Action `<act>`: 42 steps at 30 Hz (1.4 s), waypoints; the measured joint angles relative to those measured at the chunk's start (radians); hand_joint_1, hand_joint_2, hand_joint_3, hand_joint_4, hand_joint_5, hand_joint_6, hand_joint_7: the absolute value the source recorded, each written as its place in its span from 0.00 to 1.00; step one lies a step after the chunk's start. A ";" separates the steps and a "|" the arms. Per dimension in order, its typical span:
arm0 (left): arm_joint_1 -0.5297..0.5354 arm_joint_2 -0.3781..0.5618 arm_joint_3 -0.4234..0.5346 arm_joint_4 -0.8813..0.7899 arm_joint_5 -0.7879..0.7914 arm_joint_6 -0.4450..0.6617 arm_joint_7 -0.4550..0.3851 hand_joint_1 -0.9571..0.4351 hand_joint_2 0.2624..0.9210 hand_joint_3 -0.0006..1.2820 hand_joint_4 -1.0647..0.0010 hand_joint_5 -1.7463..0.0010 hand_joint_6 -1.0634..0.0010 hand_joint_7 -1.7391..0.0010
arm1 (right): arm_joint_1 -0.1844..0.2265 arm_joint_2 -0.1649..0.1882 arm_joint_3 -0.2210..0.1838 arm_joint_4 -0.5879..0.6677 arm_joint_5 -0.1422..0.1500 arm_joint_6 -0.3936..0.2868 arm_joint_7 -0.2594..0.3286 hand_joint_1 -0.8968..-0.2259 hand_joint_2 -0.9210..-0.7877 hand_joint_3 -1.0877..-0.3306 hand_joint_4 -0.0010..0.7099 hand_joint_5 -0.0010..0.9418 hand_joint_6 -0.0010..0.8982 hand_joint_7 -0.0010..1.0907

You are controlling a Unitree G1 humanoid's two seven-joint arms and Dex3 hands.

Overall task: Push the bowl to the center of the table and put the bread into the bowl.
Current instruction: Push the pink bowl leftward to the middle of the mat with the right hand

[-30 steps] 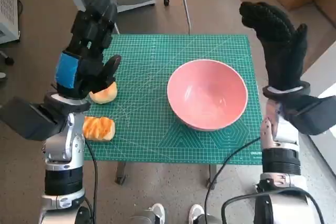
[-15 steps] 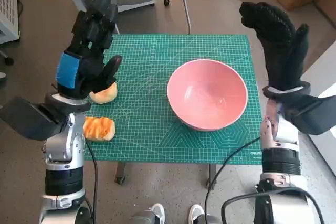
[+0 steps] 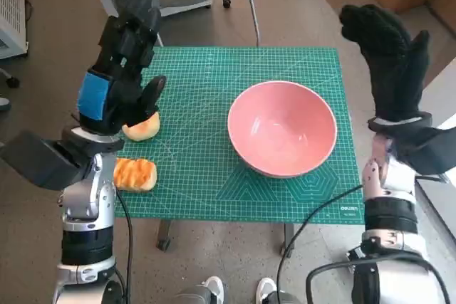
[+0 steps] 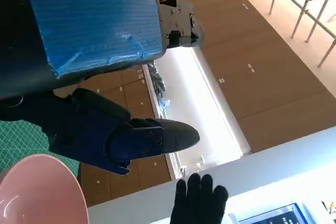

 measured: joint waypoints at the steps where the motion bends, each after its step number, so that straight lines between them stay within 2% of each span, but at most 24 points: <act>1: 0.000 0.000 0.000 0.000 0.000 0.000 0.000 0.23 1.00 0.37 0.98 0.98 1.00 0.79 | -0.004 -0.004 -0.003 0.020 -0.001 -0.005 -0.002 0.43 0.00 0.62 0.37 0.00 0.39 0.00; 5: 0.001 0.000 0.001 0.001 0.000 0.000 0.000 0.23 1.00 0.37 0.98 0.98 1.00 0.79 | -0.023 -0.021 -0.011 0.112 -0.021 -0.021 -0.028 0.45 0.00 0.57 0.34 0.00 0.37 0.00; 11: 0.002 0.000 0.001 0.005 0.000 0.000 0.002 0.23 1.00 0.36 0.97 0.98 1.00 0.79 | -0.035 -0.043 -0.009 0.223 -0.079 -0.016 -0.097 0.48 0.00 0.54 0.32 0.00 0.36 0.00; 22: 0.009 0.000 0.002 0.008 0.000 -0.008 0.006 0.22 1.00 0.36 0.97 0.98 1.00 0.78 | -0.037 -0.046 0.001 0.321 -0.155 0.084 -0.222 0.51 0.00 0.52 0.32 0.00 0.35 0.00; 28: 0.019 0.000 0.003 0.011 0.001 -0.020 0.006 0.22 1.00 0.36 0.97 0.98 1.00 0.79 | -0.034 -0.044 0.008 0.342 -0.175 0.148 -0.272 0.53 0.00 0.52 0.33 0.01 0.37 0.01; 35: 0.022 0.000 0.008 0.019 0.001 -0.029 0.006 0.22 1.00 0.35 0.97 0.98 1.00 0.79 | -0.023 -0.029 0.008 0.355 -0.177 0.217 -0.296 0.52 0.00 0.52 0.34 0.01 0.38 0.02; 42: 0.029 0.002 0.014 0.023 0.001 -0.038 0.005 0.22 1.00 0.35 0.97 0.98 1.00 0.79 | -0.004 -0.003 0.015 0.358 -0.196 0.246 -0.316 0.48 0.00 0.52 0.33 0.00 0.36 0.01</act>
